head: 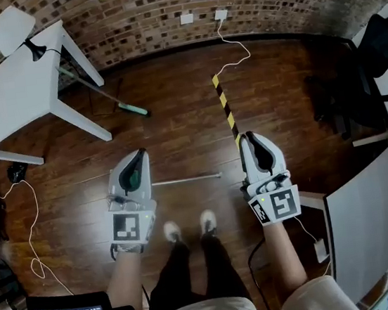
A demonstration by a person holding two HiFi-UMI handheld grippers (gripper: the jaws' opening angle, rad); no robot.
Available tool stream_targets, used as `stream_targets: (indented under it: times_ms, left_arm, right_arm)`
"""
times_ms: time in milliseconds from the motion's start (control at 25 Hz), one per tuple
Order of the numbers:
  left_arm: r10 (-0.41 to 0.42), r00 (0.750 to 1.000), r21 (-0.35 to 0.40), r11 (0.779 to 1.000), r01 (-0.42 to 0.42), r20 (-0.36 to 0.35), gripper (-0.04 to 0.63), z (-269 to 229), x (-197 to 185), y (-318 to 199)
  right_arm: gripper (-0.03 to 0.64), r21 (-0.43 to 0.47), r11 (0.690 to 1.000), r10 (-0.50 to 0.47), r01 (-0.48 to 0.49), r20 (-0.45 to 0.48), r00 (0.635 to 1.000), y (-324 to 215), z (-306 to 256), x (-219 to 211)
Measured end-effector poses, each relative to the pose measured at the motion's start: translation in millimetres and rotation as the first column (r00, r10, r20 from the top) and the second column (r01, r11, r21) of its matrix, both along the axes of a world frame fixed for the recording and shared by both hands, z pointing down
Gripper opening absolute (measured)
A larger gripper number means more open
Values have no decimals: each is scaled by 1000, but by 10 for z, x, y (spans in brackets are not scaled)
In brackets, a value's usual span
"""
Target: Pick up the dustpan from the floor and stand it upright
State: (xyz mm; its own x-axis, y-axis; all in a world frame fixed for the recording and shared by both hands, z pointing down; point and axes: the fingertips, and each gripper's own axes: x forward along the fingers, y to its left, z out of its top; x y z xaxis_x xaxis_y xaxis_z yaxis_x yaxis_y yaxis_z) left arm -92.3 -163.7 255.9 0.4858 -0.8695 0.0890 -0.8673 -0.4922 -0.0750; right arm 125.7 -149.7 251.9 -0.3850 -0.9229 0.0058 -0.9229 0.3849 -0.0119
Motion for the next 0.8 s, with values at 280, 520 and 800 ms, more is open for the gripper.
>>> stream_targets:
  times_ms: [280, 520, 800]
  left_arm:
    - [18, 999, -78, 997, -22, -51, -5, 1284, 472, -147]
    - [32, 997, -124, 991, -40, -64, -5, 2587, 770, -167]
    - [57, 997, -166, 984, -64, -49, -5, 4194, 1041, -23]
  right_arm:
    - [82, -49, 999, -11, 8, -62, 998, -69, 1409, 85]
    - [94, -108, 994, -35, 24, -101, 994, 37, 2751, 284]
    - [98, -223, 975, -13, -16, -126, 992, 306, 4580, 598]
